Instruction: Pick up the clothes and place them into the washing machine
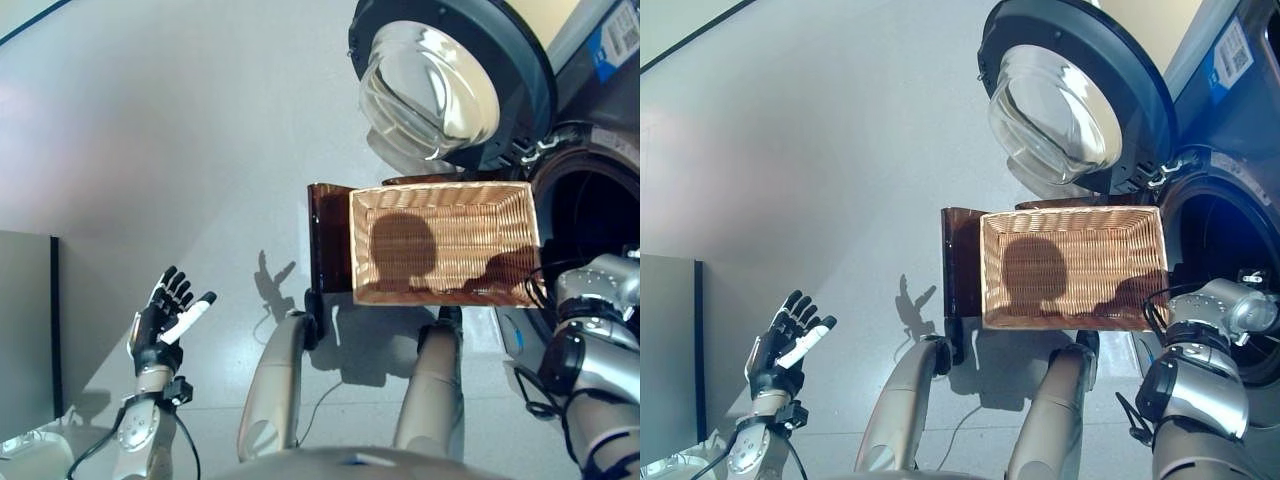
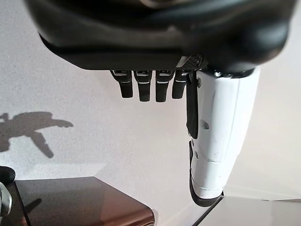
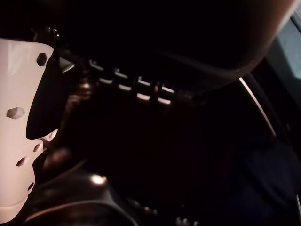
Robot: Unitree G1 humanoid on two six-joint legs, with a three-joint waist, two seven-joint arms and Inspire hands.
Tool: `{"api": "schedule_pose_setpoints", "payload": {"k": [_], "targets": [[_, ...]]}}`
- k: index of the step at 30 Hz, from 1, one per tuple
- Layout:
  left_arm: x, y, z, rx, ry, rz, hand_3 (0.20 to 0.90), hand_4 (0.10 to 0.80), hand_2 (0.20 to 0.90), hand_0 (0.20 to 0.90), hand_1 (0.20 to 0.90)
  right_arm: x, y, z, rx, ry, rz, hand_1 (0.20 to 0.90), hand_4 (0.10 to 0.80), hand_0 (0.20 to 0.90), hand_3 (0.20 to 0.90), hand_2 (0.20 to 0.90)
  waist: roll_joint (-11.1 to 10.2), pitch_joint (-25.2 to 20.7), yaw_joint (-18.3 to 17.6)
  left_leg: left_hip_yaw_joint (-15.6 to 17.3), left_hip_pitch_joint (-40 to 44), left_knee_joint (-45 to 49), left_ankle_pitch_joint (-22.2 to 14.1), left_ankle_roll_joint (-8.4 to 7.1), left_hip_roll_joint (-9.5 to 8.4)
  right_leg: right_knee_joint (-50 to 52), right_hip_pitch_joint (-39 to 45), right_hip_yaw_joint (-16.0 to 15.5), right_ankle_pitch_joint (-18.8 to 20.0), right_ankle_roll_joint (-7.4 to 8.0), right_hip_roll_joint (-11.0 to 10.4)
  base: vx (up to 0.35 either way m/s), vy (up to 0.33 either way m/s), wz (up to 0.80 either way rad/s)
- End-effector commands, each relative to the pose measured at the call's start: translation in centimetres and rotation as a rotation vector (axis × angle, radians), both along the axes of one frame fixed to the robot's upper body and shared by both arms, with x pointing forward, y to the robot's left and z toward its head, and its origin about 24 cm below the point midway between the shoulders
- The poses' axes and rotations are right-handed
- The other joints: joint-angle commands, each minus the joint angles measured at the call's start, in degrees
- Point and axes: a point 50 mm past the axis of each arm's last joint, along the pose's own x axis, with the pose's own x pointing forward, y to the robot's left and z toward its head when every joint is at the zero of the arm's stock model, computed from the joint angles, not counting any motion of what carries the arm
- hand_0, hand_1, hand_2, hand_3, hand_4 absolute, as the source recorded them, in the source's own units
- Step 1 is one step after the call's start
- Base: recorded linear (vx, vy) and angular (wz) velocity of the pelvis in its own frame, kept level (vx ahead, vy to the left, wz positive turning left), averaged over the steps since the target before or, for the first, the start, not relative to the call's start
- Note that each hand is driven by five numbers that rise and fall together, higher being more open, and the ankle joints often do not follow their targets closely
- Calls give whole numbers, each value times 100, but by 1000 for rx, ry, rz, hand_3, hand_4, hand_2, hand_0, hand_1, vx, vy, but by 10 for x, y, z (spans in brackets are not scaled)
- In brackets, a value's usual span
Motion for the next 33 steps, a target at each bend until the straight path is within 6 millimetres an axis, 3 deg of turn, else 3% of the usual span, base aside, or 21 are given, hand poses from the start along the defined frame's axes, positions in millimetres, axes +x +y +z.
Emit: {"api": "schedule_pose_setpoints", "payload": {"k": [1,15,24,33], "targets": [[-9,40,25,111,-99,103,900,800,900,900,900,-19,-24,32,-316,178,-17,900,800,900,900,900,-220,-564,2,-259,295,-482,155,-265,138,-160,62,-153,465,-597,218,0,0,0],[-5,35,35,113,-168,72,900,800,900,900,900,-13,24,-65,-194,399,282,900,800,900,900,900,-405,-442,1,-189,248,-185,-21,-158,43,-261,159,-120,595,-543,51,-3,8,1],[-1,34,38,112,-193,81,900,800,900,900,900,-4,53,-87,-160,386,385,900,800,900,900,900,-561,-449,3,-134,477,-454,16,-111,-36,-771,528,-193,832,-465,-20,15,10,0],[4,31,32,103,-179,93,900,800,900,900,900,2,92,-116,-170,498,577,900,800,900,900,900,-837,-599,35,-123,1175,-1281,267,-114,-29,-1753,1394,-539,1186,-329,-59,72,-25,-2]]}}
